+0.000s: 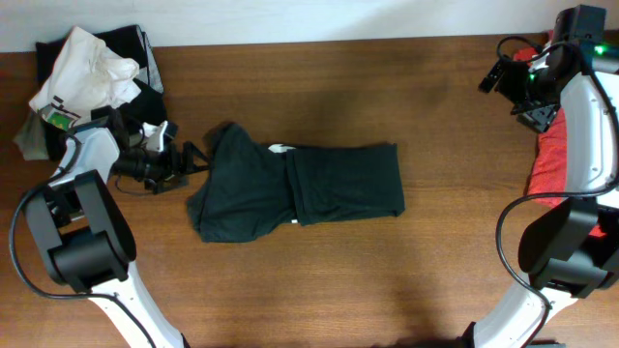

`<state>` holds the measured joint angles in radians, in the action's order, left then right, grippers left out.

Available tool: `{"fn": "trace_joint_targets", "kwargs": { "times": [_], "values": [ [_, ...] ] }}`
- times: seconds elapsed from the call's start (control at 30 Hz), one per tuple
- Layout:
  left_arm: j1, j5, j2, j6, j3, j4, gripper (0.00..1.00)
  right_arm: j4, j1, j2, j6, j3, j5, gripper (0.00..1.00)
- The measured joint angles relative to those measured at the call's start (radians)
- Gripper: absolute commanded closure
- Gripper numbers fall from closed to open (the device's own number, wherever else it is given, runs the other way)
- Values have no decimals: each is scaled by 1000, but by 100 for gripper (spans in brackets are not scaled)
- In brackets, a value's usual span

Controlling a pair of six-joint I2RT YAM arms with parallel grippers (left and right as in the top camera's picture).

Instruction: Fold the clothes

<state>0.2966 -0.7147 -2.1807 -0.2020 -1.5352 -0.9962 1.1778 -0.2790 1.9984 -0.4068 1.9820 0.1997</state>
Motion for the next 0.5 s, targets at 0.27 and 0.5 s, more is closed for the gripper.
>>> {"fn": "trace_joint_targets", "kwargs": {
  "times": [0.27,0.5],
  "values": [
    [-120,39,1,13,-2,-13,1,0,0,0,0,0,0,1],
    [-167,140,8,49,-6,-12,24,0,0,0,0,0,0,1]
  ]
}}
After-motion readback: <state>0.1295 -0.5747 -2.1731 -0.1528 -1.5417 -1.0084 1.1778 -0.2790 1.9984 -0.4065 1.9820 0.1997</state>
